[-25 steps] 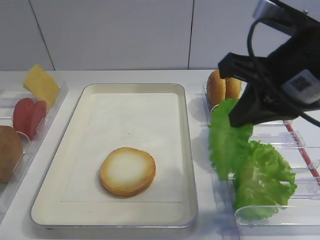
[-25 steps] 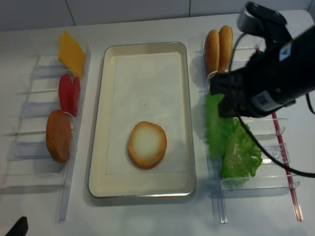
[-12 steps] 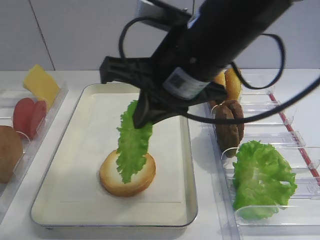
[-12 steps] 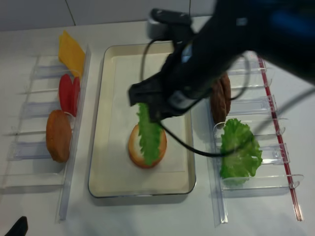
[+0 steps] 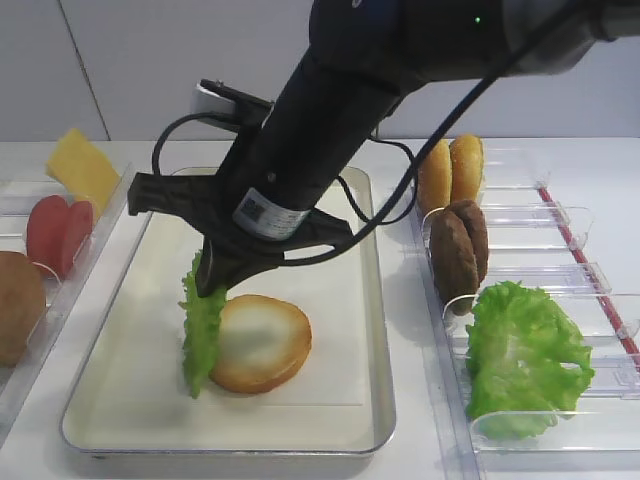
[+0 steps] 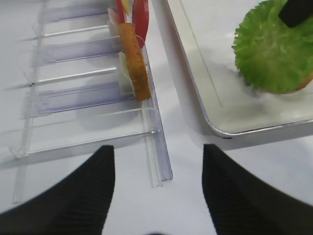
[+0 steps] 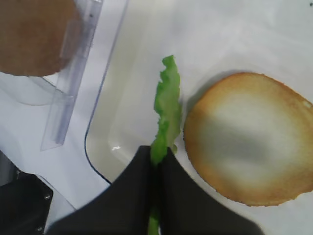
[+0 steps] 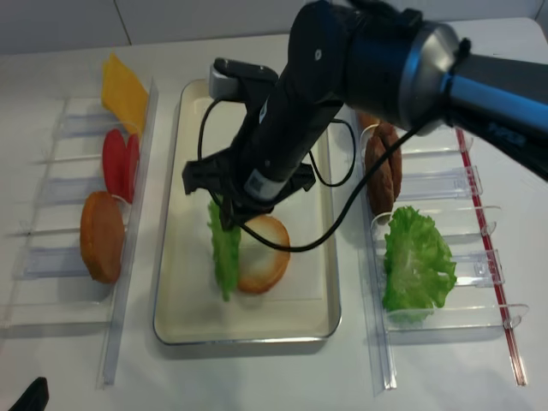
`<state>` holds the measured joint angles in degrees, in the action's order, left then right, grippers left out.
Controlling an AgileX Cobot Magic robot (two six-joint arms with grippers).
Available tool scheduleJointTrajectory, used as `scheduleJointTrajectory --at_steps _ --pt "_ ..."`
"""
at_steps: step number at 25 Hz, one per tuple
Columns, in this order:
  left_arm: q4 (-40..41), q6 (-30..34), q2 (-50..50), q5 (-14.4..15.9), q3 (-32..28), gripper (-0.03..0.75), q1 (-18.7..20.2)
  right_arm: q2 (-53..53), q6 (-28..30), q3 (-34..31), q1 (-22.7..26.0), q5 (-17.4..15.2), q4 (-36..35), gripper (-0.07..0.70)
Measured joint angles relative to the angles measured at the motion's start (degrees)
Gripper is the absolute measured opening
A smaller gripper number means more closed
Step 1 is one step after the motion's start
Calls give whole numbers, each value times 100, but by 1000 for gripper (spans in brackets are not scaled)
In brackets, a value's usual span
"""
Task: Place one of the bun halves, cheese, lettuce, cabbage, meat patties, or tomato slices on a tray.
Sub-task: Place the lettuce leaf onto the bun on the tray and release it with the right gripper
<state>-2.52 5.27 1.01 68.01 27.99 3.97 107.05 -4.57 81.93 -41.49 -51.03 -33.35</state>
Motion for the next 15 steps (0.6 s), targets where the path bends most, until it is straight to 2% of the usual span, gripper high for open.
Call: scheduleJointTrajectory --at_steps 7,15 --pt "0 0 0 0 0 388 0 49 -567 9 0 -207 1159 57" --pt "0 0 0 0 0 388 0 49 -787 9 0 -328 1606 57"
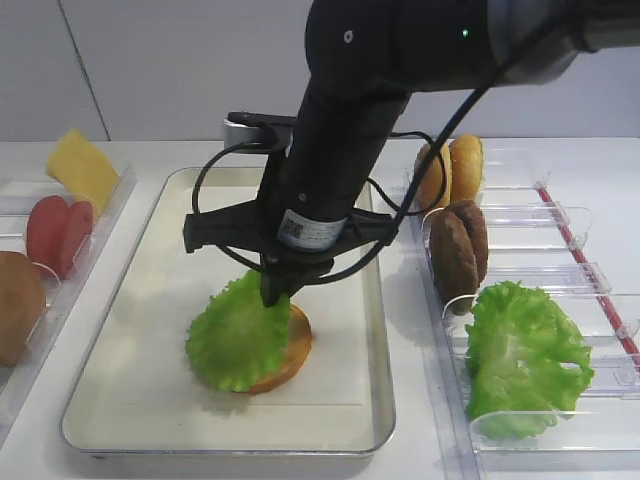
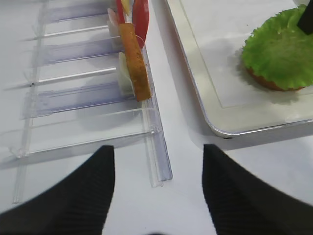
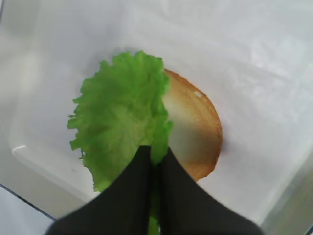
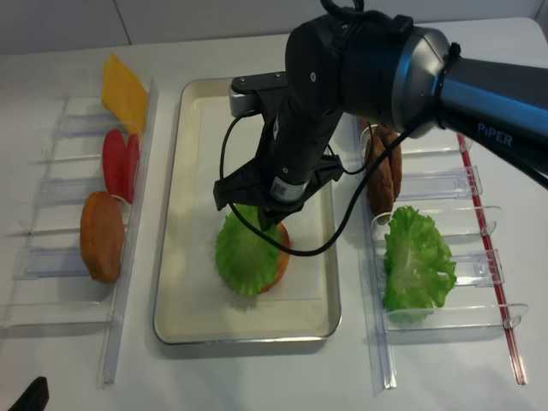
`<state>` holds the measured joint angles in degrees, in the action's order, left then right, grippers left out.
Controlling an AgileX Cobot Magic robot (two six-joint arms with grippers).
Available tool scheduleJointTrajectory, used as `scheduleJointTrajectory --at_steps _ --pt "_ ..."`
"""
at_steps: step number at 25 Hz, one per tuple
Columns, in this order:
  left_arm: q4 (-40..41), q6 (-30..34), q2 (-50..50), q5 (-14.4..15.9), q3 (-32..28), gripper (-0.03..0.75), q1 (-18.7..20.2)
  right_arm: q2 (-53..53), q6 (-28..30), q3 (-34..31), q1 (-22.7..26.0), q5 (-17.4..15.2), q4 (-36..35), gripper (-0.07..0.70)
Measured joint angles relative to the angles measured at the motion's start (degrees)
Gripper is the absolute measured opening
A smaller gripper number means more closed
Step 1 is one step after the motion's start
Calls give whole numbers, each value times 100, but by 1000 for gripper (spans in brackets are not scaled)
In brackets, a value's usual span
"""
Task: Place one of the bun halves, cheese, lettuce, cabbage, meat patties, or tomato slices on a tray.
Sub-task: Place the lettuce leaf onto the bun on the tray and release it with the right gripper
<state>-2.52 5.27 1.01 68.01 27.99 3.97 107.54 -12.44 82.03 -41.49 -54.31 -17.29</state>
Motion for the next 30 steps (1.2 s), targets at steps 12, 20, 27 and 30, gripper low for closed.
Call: scheduleJointTrajectory --at_steps 12,20,27,30 --pt "0 0 0 0 0 387 0 168 -53 0 0 -12 38 57" --pt "0 0 0 0 0 387 0 205 -53 0 0 -12 63 59" --pt "0 0 0 0 0 387 0 205 -97 61 0 -104 343 298" --pt "0 0 0 0 0 387 0 205 -120 242 0 -335 540 414"
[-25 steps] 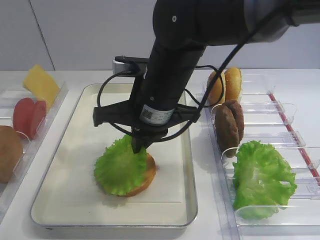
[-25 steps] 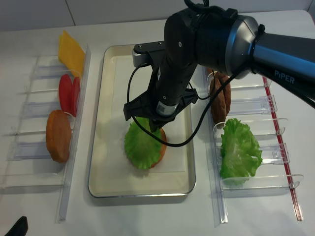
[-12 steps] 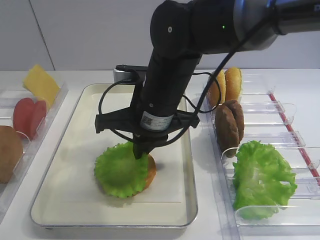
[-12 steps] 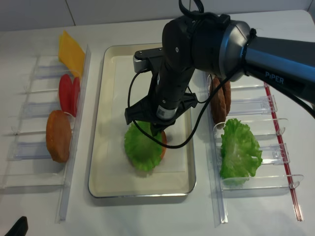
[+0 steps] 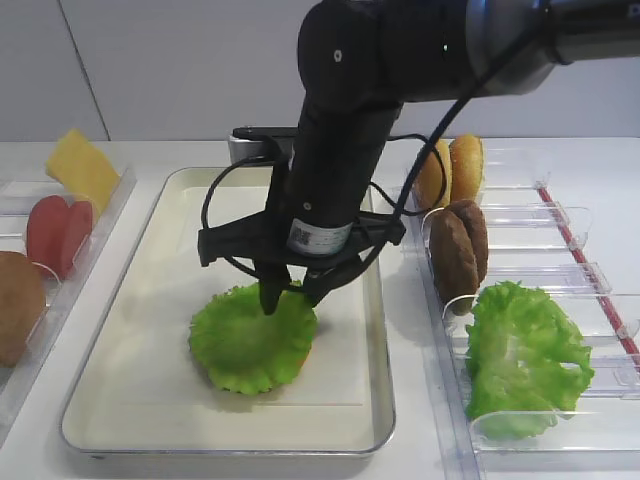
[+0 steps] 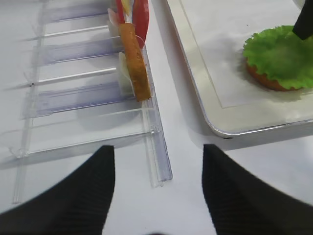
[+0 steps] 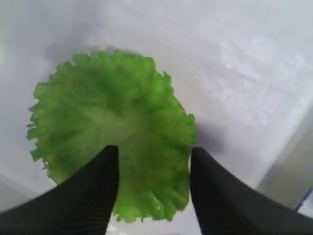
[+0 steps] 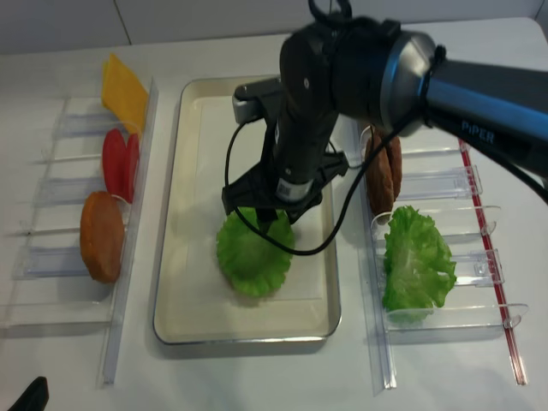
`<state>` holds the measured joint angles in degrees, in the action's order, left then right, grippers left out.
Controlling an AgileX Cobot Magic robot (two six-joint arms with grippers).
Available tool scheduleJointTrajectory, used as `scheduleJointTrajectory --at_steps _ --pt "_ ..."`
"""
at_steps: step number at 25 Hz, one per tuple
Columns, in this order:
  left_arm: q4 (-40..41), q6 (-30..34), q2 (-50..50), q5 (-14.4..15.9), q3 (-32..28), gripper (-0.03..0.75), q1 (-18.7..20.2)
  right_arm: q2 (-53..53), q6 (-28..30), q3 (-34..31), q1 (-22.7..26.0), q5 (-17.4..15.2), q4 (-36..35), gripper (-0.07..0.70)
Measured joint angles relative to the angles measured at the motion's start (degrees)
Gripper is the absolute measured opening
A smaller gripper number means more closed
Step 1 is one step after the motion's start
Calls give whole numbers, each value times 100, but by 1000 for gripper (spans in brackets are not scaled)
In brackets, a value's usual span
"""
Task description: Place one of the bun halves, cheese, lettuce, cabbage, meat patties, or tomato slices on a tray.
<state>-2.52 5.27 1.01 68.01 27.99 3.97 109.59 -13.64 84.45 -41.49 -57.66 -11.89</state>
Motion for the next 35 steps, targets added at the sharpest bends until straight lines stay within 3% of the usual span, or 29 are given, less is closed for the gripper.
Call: scheduleJointTrajectory --at_steps 8,15,23,27,35 --pt "0 0 0 0 0 387 0 0 -42 918 0 -1156 584 452" --pt "0 0 0 0 0 387 0 -217 -22 1126 0 -1280 1027 452" --pt "0 0 0 0 0 387 0 -1319 134 1126 0 -1324 1388 452" --pt "0 0 0 0 0 387 0 -2315 205 566 0 -1324 1388 452" --pt "0 0 0 0 0 387 0 -5023 230 -1627 0 -1418 1392 452"
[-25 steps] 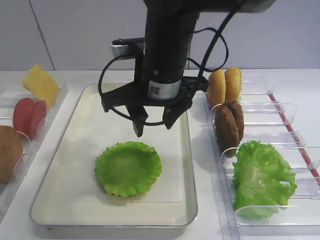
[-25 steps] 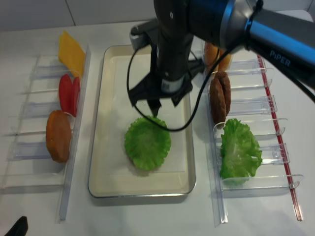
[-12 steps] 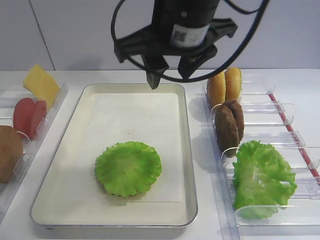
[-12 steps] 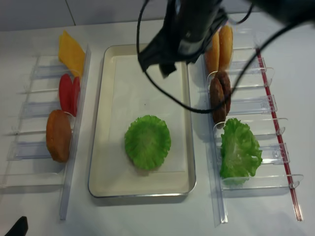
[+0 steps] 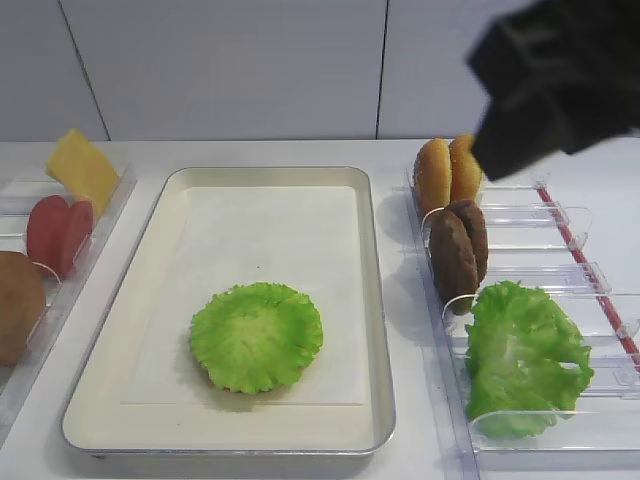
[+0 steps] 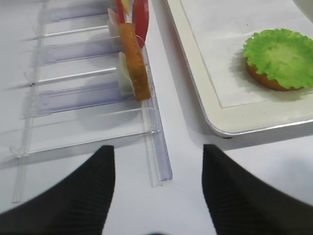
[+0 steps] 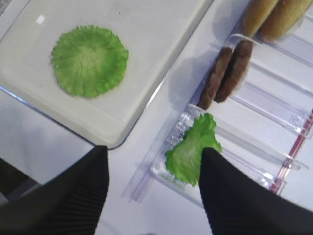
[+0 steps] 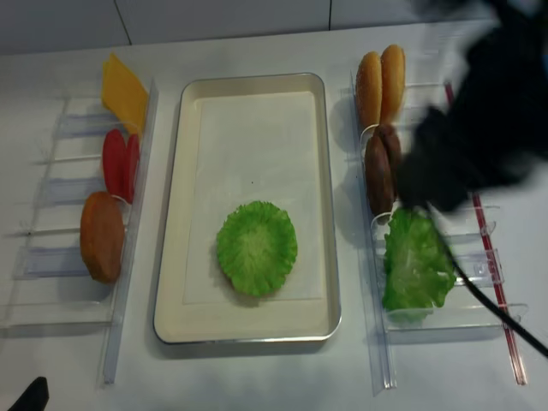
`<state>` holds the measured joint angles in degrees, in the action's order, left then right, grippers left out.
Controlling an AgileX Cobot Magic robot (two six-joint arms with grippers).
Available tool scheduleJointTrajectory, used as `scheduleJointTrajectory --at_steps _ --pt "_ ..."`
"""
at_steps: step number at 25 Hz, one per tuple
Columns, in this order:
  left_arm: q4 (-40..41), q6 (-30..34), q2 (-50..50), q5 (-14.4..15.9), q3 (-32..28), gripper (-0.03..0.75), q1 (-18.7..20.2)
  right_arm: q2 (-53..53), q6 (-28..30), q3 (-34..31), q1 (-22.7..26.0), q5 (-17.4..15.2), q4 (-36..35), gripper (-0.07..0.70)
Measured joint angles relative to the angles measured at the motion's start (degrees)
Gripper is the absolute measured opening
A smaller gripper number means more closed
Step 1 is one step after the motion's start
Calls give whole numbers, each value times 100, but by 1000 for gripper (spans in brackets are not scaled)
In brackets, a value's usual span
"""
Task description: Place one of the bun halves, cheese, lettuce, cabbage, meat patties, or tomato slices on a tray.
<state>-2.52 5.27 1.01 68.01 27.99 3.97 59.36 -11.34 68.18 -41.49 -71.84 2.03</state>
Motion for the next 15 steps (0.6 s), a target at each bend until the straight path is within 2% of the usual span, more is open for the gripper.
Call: scheduleJointTrajectory --at_steps 4,8,12,15 --pt "0 0 0 0 0 387 0 -1475 0 -896 0 -48 0 452" --pt "0 0 0 0 0 387 0 -2827 0 -1493 0 -104 85 445" --pt "0 0 0 0 0 387 0 -3623 -84 -1858 11 -132 121 432" --pt "0 0 0 0 0 387 0 -3959 5 -2145 351 -132 124 430"
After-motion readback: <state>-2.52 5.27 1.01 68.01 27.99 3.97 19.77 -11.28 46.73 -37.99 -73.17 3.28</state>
